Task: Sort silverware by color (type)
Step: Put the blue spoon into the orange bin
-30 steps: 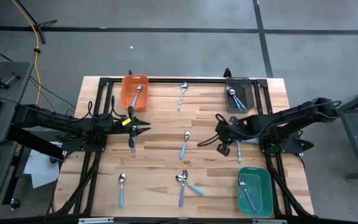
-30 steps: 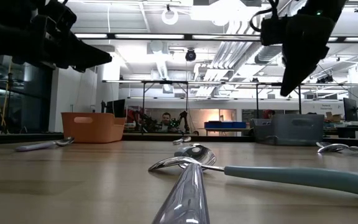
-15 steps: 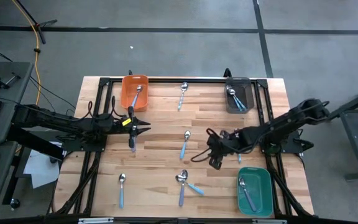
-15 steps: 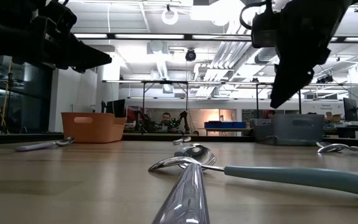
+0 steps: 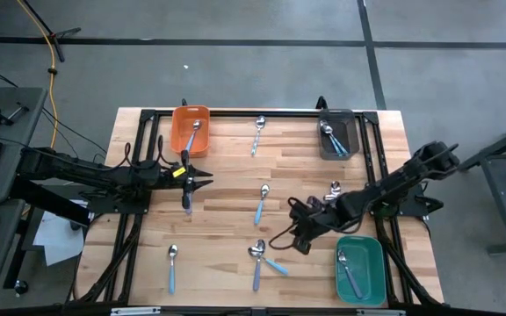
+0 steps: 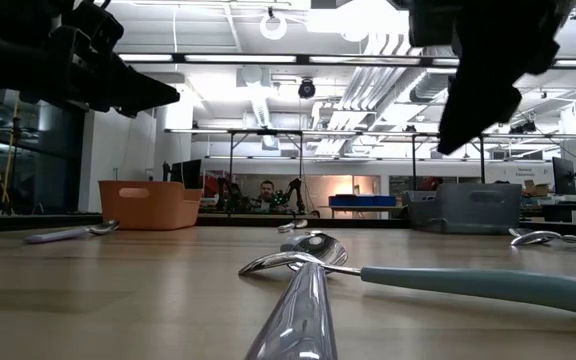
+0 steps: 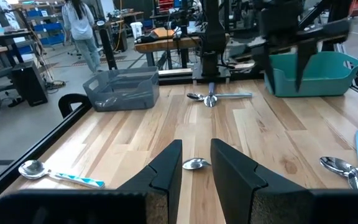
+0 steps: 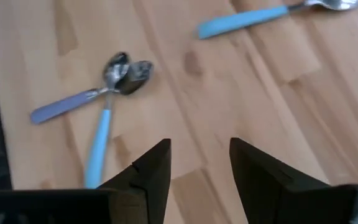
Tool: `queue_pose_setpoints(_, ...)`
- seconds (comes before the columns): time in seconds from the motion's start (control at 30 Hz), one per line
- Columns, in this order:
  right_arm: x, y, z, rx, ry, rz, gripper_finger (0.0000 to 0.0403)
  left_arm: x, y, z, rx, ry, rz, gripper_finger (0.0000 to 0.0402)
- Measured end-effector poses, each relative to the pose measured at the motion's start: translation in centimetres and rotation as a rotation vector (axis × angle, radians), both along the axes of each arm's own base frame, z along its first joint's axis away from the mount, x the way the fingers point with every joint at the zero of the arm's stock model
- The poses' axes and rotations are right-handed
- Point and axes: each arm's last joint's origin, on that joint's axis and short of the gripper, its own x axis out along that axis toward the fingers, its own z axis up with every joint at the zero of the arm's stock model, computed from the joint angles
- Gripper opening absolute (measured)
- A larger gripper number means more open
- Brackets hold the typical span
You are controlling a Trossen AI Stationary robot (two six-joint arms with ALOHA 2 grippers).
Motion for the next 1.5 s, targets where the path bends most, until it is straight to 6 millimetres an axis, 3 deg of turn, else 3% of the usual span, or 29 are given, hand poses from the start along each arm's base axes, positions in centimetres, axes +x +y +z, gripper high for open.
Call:
queue_pose_setpoints(0.23,2.9,2.9,0.7,-0.058,0.083,0.065,0.0149,0.0,0.0,-0.4,0.001,0.039,0.000,0.0075)
queue_pose_setpoints(0.5,5.4,4.4,0.6,-0.040,0.167,0.102,0.0149,-0.1,0.0,-0.7,0.001,0.069,0.000,0.0075)
queue_pose_setpoints(0.8,5.0,4.7,0.4,0.019,0.203,-0.014,0.0149,-0.1,0.0,-0.7,-0.009,0.073,0.001,0.0075)
queue_pose_setpoints(1.2,5.1,5.2,0.4,0.041,0.180,-0.003,0.0149,-0.1,0.0,-0.8,-0.008,0.082,0.001,0.0075)
queue_pose_setpoints(1.5,5.8,7.1,-2.5,0.034,0.192,0.028,0.0149,-0.2,0.0,-1.1,-0.007,0.111,0.002,0.0075)
